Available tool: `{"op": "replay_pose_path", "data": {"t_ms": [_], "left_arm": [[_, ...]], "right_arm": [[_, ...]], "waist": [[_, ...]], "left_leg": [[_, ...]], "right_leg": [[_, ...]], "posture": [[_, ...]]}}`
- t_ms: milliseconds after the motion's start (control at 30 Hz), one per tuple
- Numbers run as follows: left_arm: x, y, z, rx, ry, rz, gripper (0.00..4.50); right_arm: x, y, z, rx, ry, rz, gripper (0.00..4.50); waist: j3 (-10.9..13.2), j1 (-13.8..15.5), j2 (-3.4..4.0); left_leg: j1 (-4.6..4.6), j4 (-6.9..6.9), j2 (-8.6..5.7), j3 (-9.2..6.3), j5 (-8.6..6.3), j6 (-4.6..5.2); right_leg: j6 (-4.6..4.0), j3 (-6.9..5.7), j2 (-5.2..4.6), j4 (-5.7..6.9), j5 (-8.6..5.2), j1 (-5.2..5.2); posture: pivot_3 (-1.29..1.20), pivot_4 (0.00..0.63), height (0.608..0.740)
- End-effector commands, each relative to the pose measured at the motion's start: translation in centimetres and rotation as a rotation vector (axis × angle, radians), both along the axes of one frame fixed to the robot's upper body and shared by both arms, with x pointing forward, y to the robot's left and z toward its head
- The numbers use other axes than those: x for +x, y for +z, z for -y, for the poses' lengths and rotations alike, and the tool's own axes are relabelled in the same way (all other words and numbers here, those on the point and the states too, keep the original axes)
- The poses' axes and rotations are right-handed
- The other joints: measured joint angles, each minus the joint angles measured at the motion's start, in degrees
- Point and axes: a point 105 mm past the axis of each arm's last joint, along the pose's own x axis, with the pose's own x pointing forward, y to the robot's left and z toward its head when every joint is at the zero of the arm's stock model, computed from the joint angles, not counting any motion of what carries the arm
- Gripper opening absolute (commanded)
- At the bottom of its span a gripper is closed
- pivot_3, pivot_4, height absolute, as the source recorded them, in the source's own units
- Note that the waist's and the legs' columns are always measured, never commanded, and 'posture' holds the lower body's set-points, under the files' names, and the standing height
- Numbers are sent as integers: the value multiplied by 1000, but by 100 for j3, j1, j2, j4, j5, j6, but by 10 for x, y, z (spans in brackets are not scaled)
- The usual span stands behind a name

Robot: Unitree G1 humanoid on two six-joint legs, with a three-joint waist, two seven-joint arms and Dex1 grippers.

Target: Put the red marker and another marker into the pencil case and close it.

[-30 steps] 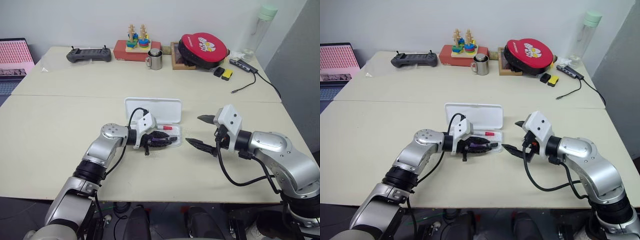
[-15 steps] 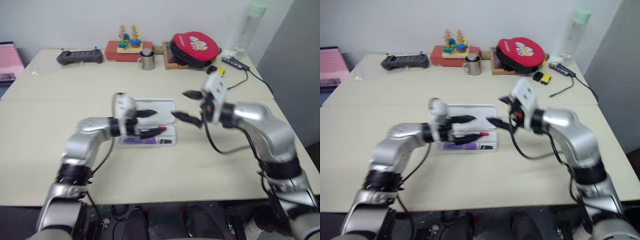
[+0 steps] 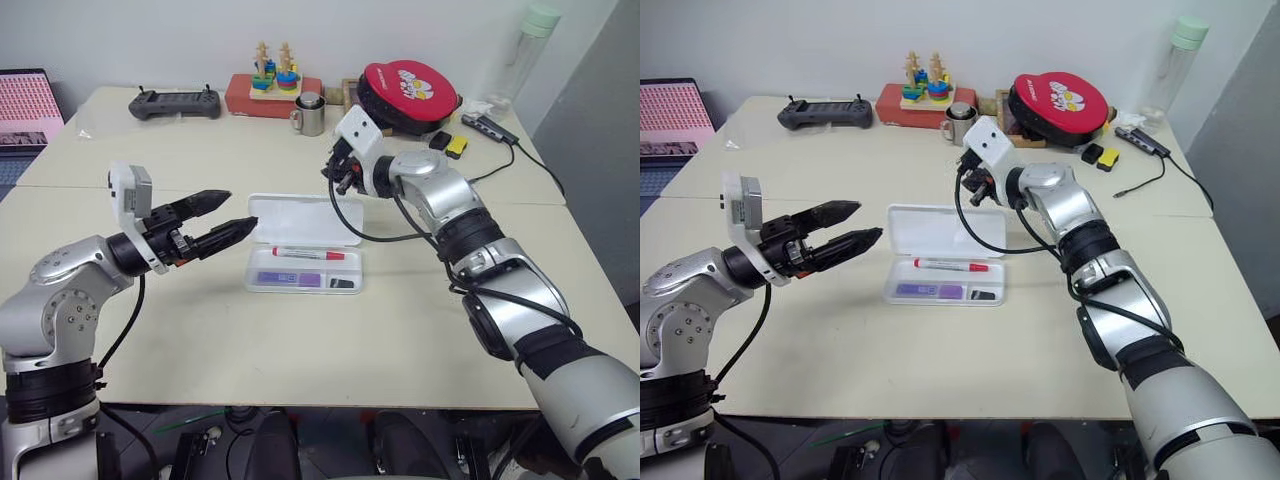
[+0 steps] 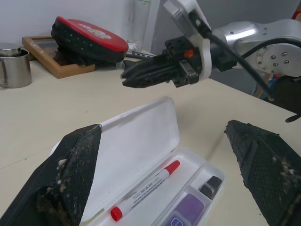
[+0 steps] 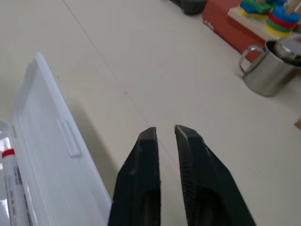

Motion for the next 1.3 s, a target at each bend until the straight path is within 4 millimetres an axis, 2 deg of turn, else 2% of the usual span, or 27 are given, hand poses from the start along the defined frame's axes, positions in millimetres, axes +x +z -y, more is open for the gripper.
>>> {"op": "replay_pose_path", "data": {"t_ms": [33,200,467,667,800,933,1033,1200,1300], "left_arm": [[-6,12,5,15,-19,59,4500],[-9,12,9,18,-41,53,4500],[-11,12,10,45,-54,49,4500],[-12,6,11,63,-57,29,4500],[-14,3,13,62,-69,13,4500],[-14,-4,13,77,-71,-3,4500],[-14,-6,15,84,-72,-7,4500],[-13,-6,17,83,-84,-12,4500],[-3,-11,13,89,-16,-13,4500]], "right_arm": [[2,14,-4,-31,21,49,42],[1,5,-5,-79,51,31,42],[-31,7,-20,-91,335,-14,42],[-66,-25,-25,-159,460,-70,42],[-85,-50,-27,-187,467,-94,42],[-98,-78,-28,-221,454,-134,42],[-100,-100,-25,-263,412,-149,42],[-103,-113,-18,-281,383,-175,42],[-105,-104,-19,-170,364,-189,42]], "waist": [[0,-5,0],[1,-14,1],[1,-26,2],[0,-3,1],[-1,-20,1],[0,-15,1],[-4,-13,-4],[-4,-16,-5],[-6,-11,-7]], "left_leg": [[-1,0,0,0,0,0],[-4,0,2,0,0,0],[-4,0,3,0,0,-1],[-5,1,4,-1,-3,-5],[5,3,7,0,-3,-6],[-1,12,7,0,-2,-6],[6,13,8,0,-2,-6],[34,10,8,2,-2,-6],[38,11,8,3,-2,-6]], "right_leg": [[0,1,0,1,0,-3],[0,2,3,5,0,-9],[0,2,4,6,0,-9],[0,0,4,5,0,-6],[0,2,7,10,0,-2],[2,6,9,10,0,-7],[2,6,9,9,-1,-1],[15,9,9,8,-9,23],[25,9,8,6,-15,29]], "posture": [[0,150,740],[0,150,740],[0,150,740],[0,150,740],[0,150,740],[0,150,740],[0,150,740],[0,150,740],[0,150,740]]}}
